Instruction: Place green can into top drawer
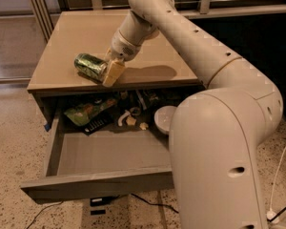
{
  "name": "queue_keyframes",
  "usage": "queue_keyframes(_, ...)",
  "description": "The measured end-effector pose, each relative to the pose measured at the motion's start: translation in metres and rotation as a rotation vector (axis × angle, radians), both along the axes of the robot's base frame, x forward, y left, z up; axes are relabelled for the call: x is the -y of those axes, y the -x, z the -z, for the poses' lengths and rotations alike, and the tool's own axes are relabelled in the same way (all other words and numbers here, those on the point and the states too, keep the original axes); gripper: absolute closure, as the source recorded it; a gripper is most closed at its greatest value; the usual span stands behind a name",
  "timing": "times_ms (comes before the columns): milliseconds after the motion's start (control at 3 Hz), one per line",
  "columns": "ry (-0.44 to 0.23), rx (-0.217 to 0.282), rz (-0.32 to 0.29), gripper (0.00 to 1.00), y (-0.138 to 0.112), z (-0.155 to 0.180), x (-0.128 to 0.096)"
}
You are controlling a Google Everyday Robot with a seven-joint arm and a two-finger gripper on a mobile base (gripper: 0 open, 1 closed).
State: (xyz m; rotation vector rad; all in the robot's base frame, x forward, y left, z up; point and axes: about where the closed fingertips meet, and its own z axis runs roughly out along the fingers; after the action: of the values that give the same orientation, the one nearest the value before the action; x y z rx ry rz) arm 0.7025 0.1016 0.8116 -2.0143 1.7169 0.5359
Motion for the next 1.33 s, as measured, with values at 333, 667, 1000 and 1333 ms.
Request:
queue_keyframes(333,0.0,0.0,0.0,0.11,0.0,0.0,0.0)
queue_keyframes(667,-0.001,0.0,0.0,0.0,0.0,0.0,0.0)
queue_keyframes(1000,-0.012,-0.001,-0.011,0.0,0.0,0.001,-0.005)
queue_keyframes(1333,-0.039,0.002,-0.045,0.0,-0.001,-0.001,-0.017)
